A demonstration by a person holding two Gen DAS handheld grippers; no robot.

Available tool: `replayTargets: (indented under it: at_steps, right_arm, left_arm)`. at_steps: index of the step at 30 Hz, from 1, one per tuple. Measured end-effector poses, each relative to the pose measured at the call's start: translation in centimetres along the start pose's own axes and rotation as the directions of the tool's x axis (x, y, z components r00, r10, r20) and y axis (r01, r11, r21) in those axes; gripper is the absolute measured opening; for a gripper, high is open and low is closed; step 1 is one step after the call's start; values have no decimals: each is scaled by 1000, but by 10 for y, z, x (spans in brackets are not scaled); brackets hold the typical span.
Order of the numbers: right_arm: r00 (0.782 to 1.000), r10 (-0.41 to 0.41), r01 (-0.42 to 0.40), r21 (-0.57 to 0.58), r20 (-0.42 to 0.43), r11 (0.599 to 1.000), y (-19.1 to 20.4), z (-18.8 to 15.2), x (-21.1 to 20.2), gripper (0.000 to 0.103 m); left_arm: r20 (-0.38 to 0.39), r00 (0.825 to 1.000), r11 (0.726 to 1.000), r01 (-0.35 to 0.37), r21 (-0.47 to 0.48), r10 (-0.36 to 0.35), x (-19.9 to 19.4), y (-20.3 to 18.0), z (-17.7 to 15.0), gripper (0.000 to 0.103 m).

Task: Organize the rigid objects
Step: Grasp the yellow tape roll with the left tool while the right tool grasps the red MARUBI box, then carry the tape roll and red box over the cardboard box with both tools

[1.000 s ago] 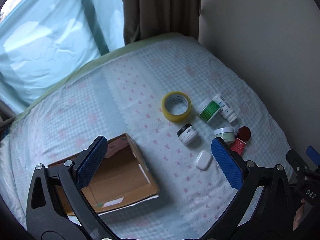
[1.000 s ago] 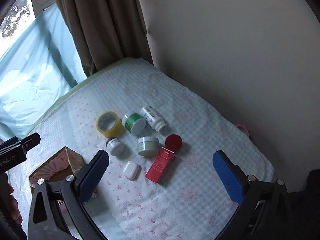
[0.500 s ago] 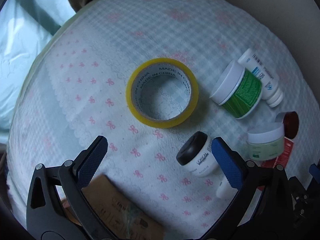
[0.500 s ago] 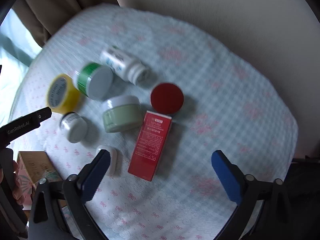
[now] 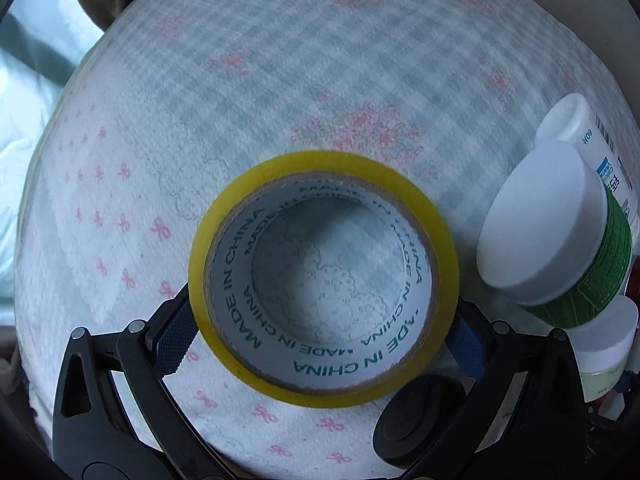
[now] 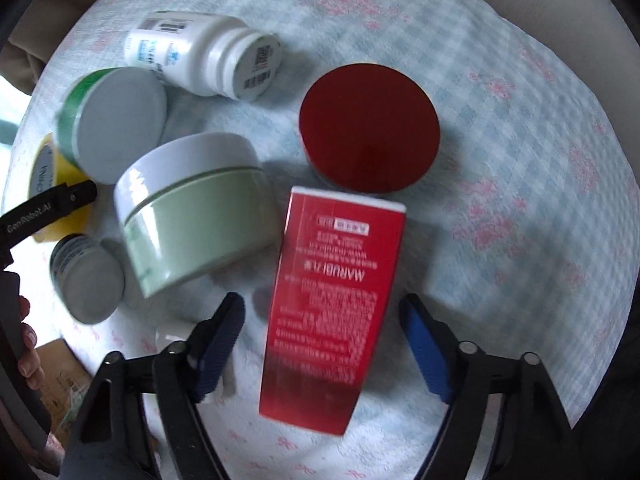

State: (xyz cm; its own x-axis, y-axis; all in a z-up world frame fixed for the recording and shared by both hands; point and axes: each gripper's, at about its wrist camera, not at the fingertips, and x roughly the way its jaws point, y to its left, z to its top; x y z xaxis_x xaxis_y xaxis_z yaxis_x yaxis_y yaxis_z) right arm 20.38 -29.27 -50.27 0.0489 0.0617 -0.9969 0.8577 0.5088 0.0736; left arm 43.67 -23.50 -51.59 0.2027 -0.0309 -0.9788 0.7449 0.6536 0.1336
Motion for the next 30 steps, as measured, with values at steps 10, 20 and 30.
replayTargets:
  at_steps: [10, 20, 30]
  right_arm:
    - [1000, -19, 19, 31, -15, 999, 0, 9, 12, 41]
    - [999, 49, -50, 68, 4, 996, -33, 10, -3, 39]
    - [992, 110, -113, 50, 68, 992, -45, 3, -63, 38]
  left_arm:
    - [18, 1000, 1000, -18, 17, 17, -1, 1, 12, 100]
    - [55, 997, 999, -47, -8, 47, -28, -11, -6, 100]
    - [125, 991, 998, -49, -48, 55, -102, -7, -31, 100]
